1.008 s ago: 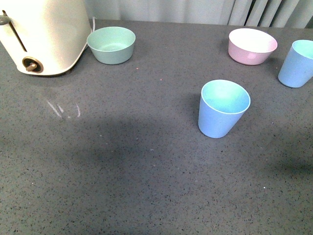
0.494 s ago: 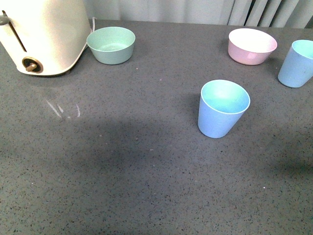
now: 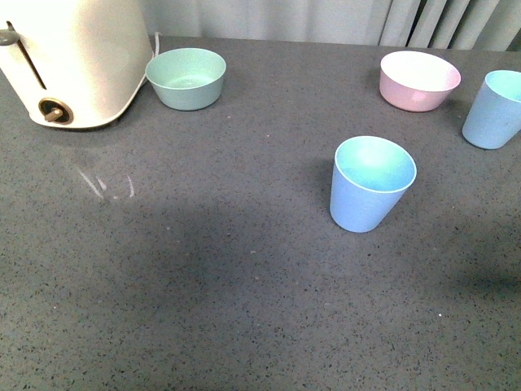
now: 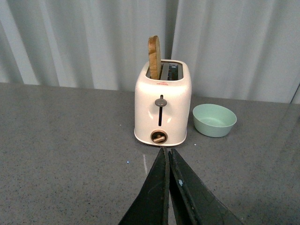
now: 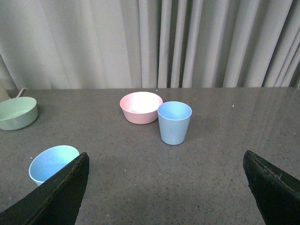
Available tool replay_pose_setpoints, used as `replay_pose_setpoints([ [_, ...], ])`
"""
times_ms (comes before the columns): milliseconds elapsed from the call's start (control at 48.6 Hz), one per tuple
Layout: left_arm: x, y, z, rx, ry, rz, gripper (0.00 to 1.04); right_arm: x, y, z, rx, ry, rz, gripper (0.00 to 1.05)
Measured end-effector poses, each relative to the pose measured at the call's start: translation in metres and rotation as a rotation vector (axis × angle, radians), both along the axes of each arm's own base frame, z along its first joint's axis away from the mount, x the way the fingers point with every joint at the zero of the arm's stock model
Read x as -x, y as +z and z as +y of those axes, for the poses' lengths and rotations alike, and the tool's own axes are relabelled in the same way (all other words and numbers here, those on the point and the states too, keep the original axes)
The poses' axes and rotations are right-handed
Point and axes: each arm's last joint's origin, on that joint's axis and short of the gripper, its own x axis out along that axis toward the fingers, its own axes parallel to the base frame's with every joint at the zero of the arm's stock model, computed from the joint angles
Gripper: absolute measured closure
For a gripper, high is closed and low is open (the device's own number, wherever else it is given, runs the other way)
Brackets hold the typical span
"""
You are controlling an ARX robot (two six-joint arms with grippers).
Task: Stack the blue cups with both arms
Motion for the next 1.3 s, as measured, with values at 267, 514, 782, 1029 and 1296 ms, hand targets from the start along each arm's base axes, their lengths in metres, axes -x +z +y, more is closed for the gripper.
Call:
replay_pose_setpoints([
  [267, 0.0, 0.0, 0.0, 0.0, 0.0, 0.003, 0.79, -0.007, -0.001, -0.005, -0.031, -0.03, 0.197, 0.09],
  [514, 0.0, 0.0, 0.0, 0.0, 0.0, 0.003, 0.29, -0.114, 0.032, -0.047, 0.096, -0.079, 0.311, 0.09],
  [782, 0.0, 0.0, 0.0, -0.002, -0.001, 0.003, 0.09, -0.224, 0.008, -0.046, 0.222, -0.007, 0.558, 0.09],
  [1029, 0.0, 0.0, 0.0, -0.002, -0.001, 0.003, 0.09, -0.283, 0.001, -0.024, 0.329, 0.057, 0.612, 0.09],
  [1296, 0.0, 0.0, 0.0, -0.002, -0.001, 0.004, 0.09, -0.315, -0.02, -0.014, 0.39, 0.075, 0.67, 0.09],
])
